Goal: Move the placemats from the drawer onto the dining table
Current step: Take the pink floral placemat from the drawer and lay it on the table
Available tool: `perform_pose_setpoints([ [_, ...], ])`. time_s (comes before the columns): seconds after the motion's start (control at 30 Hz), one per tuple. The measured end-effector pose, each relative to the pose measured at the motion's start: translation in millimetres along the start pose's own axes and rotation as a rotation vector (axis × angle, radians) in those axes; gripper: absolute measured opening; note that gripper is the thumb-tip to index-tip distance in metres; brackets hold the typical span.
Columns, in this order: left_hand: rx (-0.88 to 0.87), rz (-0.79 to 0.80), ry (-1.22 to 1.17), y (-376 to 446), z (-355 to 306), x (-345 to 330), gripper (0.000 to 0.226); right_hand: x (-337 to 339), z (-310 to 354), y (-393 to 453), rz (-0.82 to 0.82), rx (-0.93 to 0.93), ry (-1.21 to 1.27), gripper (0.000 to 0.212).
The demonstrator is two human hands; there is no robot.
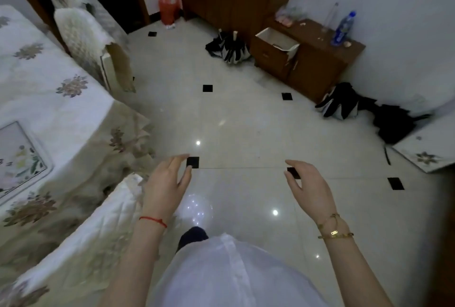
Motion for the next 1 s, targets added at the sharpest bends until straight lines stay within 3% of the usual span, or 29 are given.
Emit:
perform_pose_setpoints([
  [0.4,-0.026,0.107,0.051,181.1,-73.5,-104.2,0.029,-15.2,-136.4,125.1,0.036,-0.173,0.016,0.032],
  [0.63,-0.116,0.054,0.032,368.7,-143.7,-117.6,0.027,9.5,-198.2,292.8,-0.030,-0.209,-0.019,0.033],
  [0.77,-0.178,0.099,0.037,465.1,-178.7,-134.8,0.028,24.7,-224.8,380.2,-0.106,-0.209,-0.046,0.031],
  [1.0,-0.181,0.145,0.029,589.2,-205.4,-177.1,0.032,-6.4,-279.0,488.0,-0.054,-0.242,-0.018,0.033],
])
Point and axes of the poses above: each hand's wrist, its own y-axis towards the middle knuckle, its own x-axis out of the back of the hand, z = x × y, the point moved 9 cm from there along y, towards the middle knuckle, and after that the axes turned 12 degrees about x, right-handed, at the moved point
